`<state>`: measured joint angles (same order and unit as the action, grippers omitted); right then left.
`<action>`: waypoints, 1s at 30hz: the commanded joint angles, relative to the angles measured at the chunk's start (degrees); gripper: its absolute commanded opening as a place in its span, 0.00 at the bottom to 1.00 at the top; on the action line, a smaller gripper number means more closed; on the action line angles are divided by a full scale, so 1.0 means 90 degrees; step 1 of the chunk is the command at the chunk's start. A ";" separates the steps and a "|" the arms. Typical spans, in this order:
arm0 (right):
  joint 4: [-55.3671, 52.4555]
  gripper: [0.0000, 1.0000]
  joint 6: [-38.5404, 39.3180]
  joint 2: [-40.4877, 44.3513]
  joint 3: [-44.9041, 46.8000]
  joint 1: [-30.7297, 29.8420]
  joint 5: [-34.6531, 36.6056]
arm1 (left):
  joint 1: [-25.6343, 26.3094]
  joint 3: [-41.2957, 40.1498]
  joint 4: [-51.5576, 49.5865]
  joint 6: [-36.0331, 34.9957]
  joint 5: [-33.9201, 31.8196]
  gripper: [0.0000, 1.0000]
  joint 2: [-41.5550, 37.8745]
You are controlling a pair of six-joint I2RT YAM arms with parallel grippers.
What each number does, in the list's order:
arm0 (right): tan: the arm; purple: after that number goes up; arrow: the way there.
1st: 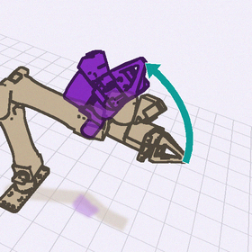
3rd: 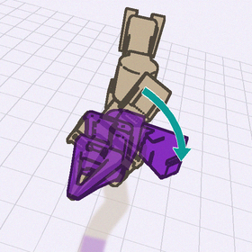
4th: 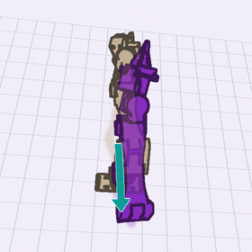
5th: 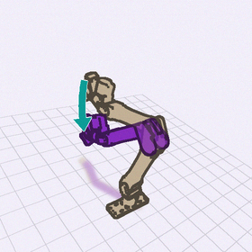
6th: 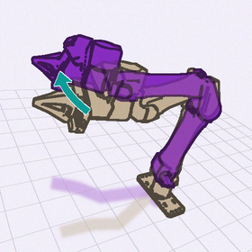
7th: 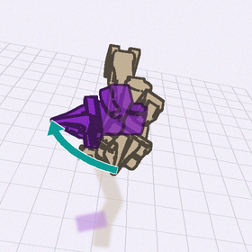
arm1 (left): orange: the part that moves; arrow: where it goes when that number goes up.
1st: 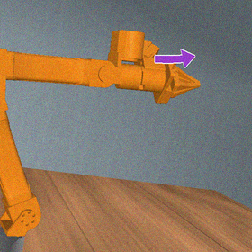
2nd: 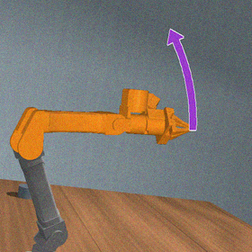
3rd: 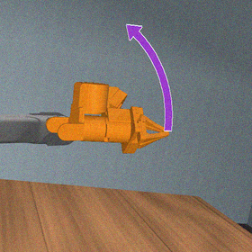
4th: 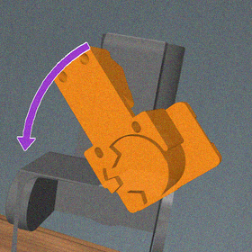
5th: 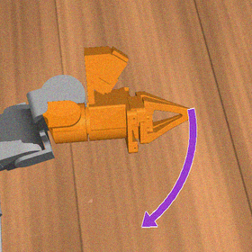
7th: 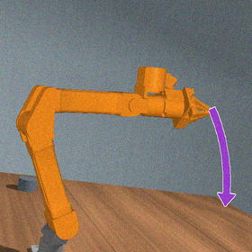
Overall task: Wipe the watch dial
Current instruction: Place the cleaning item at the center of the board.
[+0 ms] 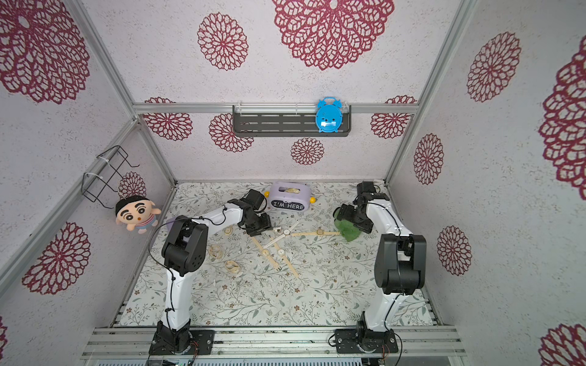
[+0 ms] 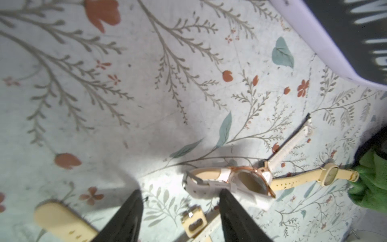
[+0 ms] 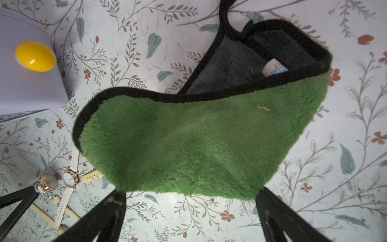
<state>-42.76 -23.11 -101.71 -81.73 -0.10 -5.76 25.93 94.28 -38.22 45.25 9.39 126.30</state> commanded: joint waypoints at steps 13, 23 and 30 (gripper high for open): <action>-0.0228 0.99 0.0063 0.0609 -0.0079 -0.0028 0.0093 | -0.0079 -0.0648 -0.0568 -0.0312 -0.0514 0.00 -0.0490; 0.0759 0.99 0.0310 0.0864 0.0353 -0.0167 -0.0295 | -0.0091 -0.0857 -0.0465 -0.0460 -0.1763 0.44 -0.1812; 0.1592 0.99 0.0624 0.0943 0.0351 -0.0292 0.0189 | -0.0449 -0.1156 0.0090 -0.0888 -0.2815 0.95 -0.2768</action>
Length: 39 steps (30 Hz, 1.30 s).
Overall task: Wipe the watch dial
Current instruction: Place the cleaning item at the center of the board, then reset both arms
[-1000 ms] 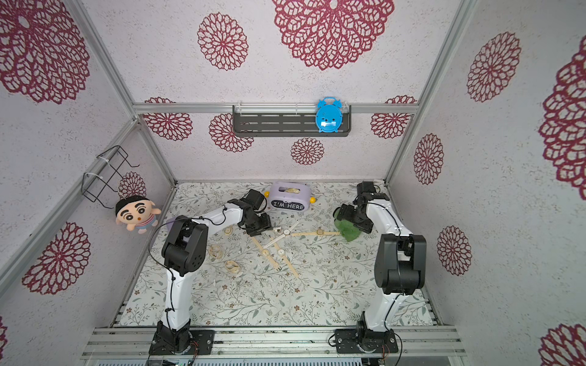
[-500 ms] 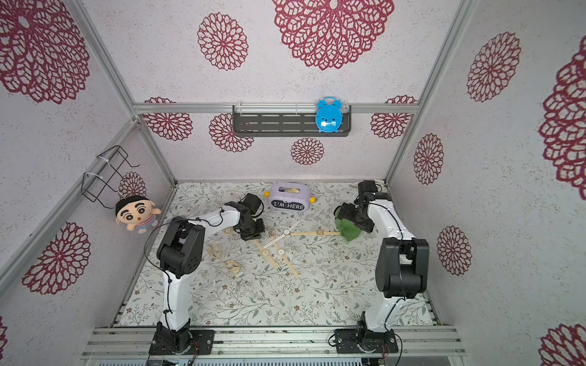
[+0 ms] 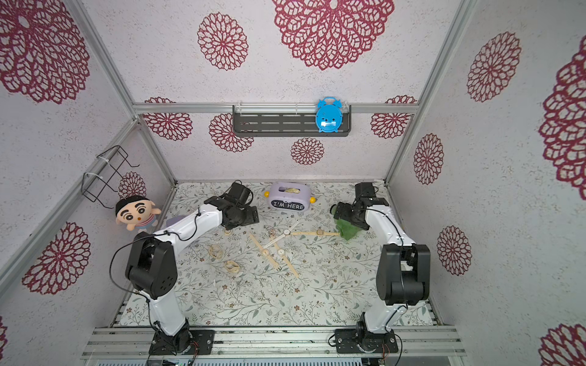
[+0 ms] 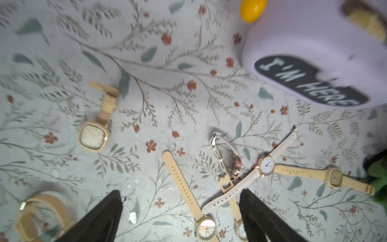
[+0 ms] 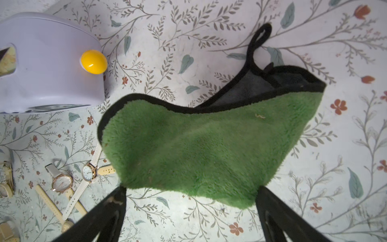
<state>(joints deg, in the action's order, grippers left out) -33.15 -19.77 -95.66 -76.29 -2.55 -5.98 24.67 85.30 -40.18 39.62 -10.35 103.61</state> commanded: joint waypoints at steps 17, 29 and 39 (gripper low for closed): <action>-0.3360 0.99 0.0066 -0.1005 -0.3764 0.0381 0.2113 | -0.1227 0.0083 0.0282 -0.0570 -0.0001 0.97 -0.0453; -0.0005 0.99 -0.0010 -0.0394 -0.1236 0.0435 0.0599 | -0.1493 0.0073 0.0678 -0.0744 -0.0010 0.97 -0.0217; 0.2824 0.99 0.0850 0.0314 0.1294 0.0468 0.1498 | -0.2917 -0.2119 0.2439 -0.0969 -0.0436 0.97 -0.1349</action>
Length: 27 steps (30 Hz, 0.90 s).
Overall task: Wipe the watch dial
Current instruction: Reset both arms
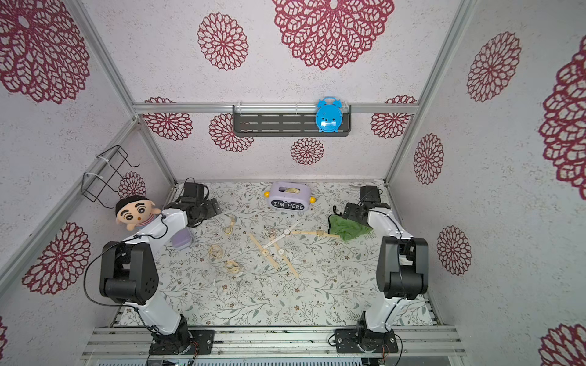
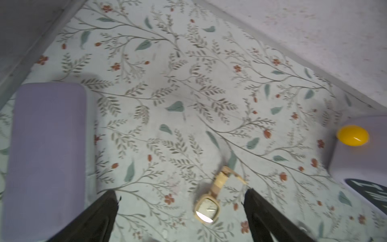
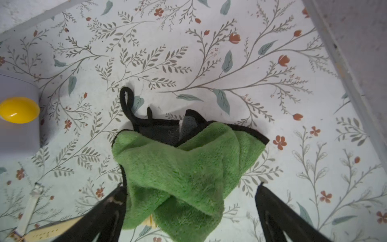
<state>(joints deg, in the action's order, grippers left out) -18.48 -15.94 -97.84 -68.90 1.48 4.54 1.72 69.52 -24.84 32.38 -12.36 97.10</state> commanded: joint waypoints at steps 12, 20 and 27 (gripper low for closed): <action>0.4335 0.99 0.1060 0.1983 0.3706 -0.0007 0.0317 | -0.1124 -0.3113 0.3084 -0.0780 -0.0670 0.97 -0.2128; 0.6581 0.99 0.1209 0.1822 0.4812 -0.0044 0.0650 | -0.1234 -0.4091 0.5275 -0.1667 -0.0566 0.97 -0.1992; 0.7162 0.99 0.1225 0.1806 0.5138 -0.0161 0.1028 | -0.1226 -0.4766 0.7049 -0.1927 -0.0805 0.97 -0.1597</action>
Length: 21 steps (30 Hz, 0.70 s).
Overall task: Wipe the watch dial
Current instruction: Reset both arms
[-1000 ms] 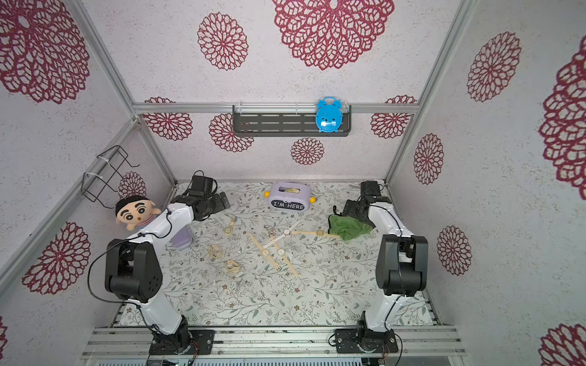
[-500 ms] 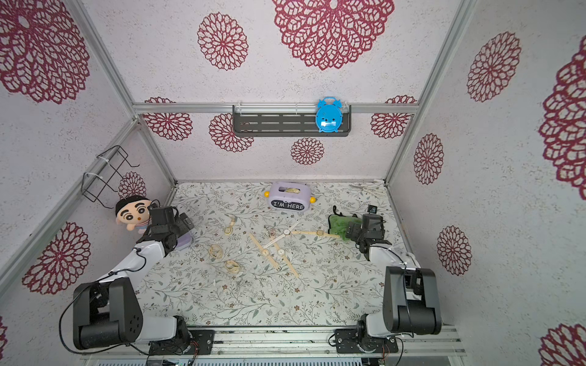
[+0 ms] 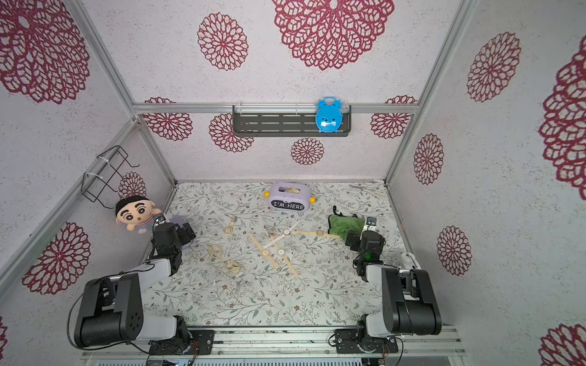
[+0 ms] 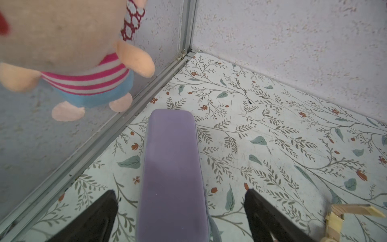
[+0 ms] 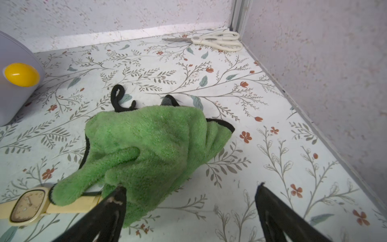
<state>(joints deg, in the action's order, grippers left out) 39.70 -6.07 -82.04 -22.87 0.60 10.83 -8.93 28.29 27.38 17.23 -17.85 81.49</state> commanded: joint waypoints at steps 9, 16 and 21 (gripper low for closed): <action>0.3878 0.99 0.0259 -0.0516 0.1380 -0.0395 0.1203 | 0.0446 -0.0566 0.2827 -0.0871 -0.0604 0.97 0.0870; 0.3265 0.99 0.0366 -0.0632 0.0974 -0.0437 0.1132 | 0.0445 -0.0575 0.2802 -0.0860 -0.0597 0.97 0.0848; 0.3340 0.99 0.0420 -0.0660 0.0988 -0.0441 0.1140 | 0.0445 -0.0561 0.2749 -0.0860 -0.0605 0.97 0.0828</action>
<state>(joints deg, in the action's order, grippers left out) 67.16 -3.44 -89.01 -13.17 -3.29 19.79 -4.86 23.27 50.09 10.41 -23.05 89.14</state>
